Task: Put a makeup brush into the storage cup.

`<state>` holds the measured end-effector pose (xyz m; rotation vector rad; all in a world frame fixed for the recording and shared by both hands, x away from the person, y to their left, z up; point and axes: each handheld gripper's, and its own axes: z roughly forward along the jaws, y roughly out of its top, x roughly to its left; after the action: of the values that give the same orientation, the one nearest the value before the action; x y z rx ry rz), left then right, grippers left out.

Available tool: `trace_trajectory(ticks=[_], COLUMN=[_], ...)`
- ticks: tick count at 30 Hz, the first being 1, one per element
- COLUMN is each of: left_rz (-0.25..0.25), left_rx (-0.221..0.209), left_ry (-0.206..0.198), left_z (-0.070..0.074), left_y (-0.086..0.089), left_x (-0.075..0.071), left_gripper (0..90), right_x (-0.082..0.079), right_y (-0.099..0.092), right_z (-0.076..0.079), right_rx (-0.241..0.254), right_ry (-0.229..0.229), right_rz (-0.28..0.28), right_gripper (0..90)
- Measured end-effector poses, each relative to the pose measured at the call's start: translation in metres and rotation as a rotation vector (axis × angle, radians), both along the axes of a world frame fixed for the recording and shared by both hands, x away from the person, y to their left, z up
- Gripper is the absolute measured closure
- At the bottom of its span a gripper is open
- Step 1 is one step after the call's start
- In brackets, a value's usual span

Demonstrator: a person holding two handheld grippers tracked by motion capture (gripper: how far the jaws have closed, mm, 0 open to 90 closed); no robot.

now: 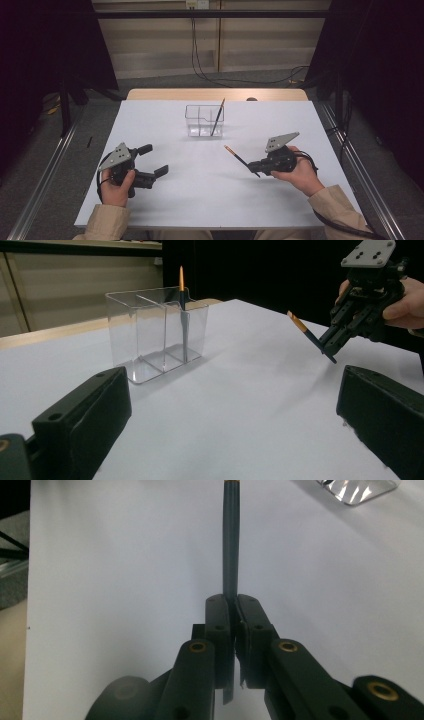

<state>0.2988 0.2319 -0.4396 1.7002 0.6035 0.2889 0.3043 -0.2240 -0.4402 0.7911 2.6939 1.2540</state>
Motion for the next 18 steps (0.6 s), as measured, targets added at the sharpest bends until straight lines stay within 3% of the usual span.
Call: trace_trajectory(ticks=[7, 18], left_rz=[0.0, -0.002], left_rx=[0.001, 0.003], left_ry=[0.0, 0.001], left_z=[0.0, 0.0002], left_y=[-0.0001, -0.0001], left_x=[0.0001, -0.0001], left_gripper=[0.9, 0.9], right_x=[-0.0021, -0.0034], right_y=[0.0029, 0.0015], right_z=[-0.001, -0.0017], right_rx=[0.092, 0.194], right_ry=[-0.015, -0.058], right_rz=[-0.019, -0.05], right_gripper=[85.0, 84.9])
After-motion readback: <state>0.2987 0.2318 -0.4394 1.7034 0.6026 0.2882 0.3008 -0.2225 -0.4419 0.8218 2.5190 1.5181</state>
